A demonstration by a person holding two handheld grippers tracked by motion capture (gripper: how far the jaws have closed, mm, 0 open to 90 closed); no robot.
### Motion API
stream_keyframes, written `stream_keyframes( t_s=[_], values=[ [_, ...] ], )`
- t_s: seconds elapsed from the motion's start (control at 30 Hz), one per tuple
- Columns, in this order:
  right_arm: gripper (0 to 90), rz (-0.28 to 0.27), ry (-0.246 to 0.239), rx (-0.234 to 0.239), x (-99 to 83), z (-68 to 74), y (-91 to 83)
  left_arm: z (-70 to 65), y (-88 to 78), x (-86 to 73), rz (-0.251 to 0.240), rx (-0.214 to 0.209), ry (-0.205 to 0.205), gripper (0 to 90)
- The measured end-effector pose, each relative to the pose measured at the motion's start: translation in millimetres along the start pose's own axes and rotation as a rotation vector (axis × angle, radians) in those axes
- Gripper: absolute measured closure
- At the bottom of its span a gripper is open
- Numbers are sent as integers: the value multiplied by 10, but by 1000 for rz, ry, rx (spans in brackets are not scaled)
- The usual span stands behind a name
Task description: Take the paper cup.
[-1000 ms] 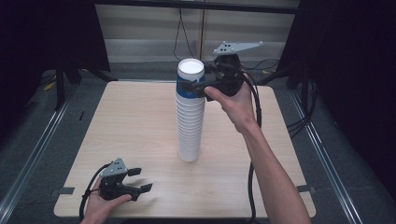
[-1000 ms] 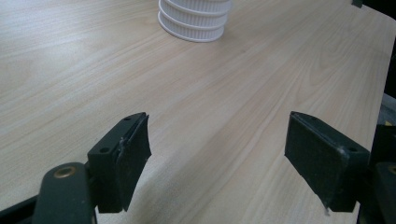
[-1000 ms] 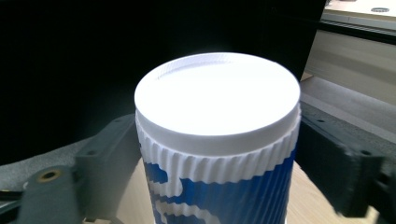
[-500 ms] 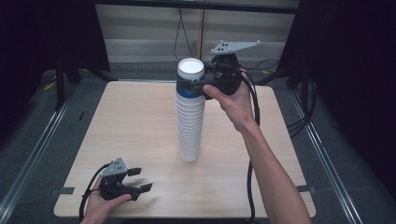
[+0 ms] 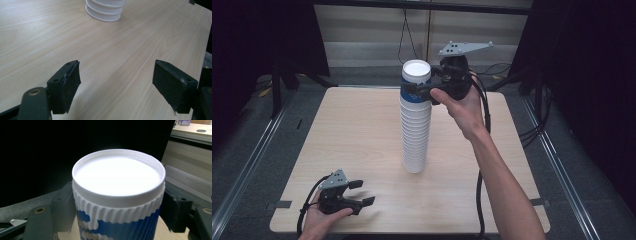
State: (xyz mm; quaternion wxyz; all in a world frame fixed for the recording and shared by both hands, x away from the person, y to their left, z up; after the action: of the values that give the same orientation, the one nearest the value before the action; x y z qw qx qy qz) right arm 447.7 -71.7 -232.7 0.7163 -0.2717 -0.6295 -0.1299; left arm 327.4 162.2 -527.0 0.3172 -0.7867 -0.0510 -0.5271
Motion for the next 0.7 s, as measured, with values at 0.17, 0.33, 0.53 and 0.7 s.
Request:
stream_keyframes(
  t_s=[0.17,0.33,0.53,0.7],
  values=[
    [258,-15,-7,-1,24,15,-23,10,-10,4,-3,5,2,221],
    [259,-28,-9,-8,72,5,-34,7,-14,4,-5,3,0,220],
    [261,-34,-11,6,113,25,-34,-14,-11,-1,2,-6,12,215],
    [262,-45,-7,-4,127,13,-53,0,-23,3,-2,2,7,215]
  ],
)
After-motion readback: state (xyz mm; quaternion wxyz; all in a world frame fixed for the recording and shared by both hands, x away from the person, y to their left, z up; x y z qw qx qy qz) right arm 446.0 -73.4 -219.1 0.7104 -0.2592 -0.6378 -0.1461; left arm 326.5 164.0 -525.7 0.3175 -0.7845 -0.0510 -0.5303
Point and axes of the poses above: each handheld gripper's, and its own axes: y roughly forward along the jaws, x roughly out of its top, z roughly to its left, the point moved 6 cm from there along y, roughly forward along the jaws, and after that the axes turned 6 degrees about -z, right-handed, at the moved point
